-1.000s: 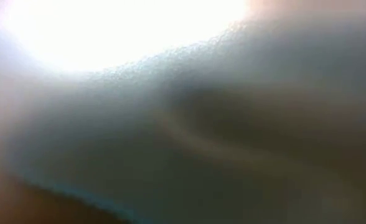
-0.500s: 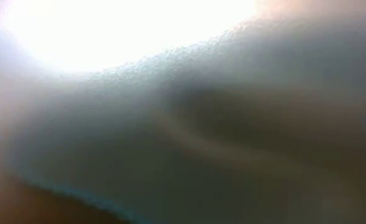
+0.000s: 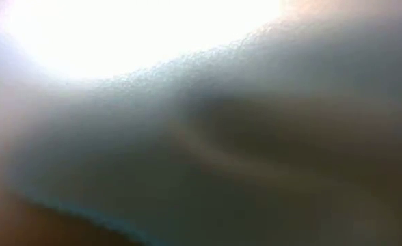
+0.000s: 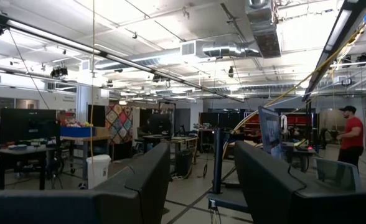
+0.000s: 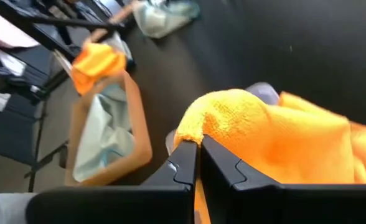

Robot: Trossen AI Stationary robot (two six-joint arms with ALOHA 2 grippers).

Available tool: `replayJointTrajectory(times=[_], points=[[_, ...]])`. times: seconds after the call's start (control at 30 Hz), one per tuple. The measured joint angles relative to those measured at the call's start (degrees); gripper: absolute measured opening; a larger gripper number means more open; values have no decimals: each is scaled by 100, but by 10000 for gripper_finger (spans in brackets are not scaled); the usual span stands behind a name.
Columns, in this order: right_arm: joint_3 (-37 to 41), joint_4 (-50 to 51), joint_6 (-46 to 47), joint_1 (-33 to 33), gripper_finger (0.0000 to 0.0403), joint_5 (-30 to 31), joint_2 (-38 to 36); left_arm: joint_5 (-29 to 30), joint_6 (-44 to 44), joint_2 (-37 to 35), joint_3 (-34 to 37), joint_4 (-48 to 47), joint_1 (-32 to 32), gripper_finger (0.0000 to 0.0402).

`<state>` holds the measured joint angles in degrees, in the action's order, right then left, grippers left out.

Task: Sort microfiber towel by color & place in baskets
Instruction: Put the top orange microfiber towel into the transparent bin

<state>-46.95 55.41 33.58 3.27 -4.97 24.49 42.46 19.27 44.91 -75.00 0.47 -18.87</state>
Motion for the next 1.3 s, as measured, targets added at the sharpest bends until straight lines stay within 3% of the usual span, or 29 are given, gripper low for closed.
replayJointTrajectory(times=[0.67,1.03,1.3], points=[[761,-65,703,0,17,4,110,0,-2,28,0,-13,2,165],[757,-829,641,0,120,-168,665,0,-6,39,0,-15,2,165],[757,-817,652,2,157,-1148,1274,0,-22,37,0,-52,0,165]])
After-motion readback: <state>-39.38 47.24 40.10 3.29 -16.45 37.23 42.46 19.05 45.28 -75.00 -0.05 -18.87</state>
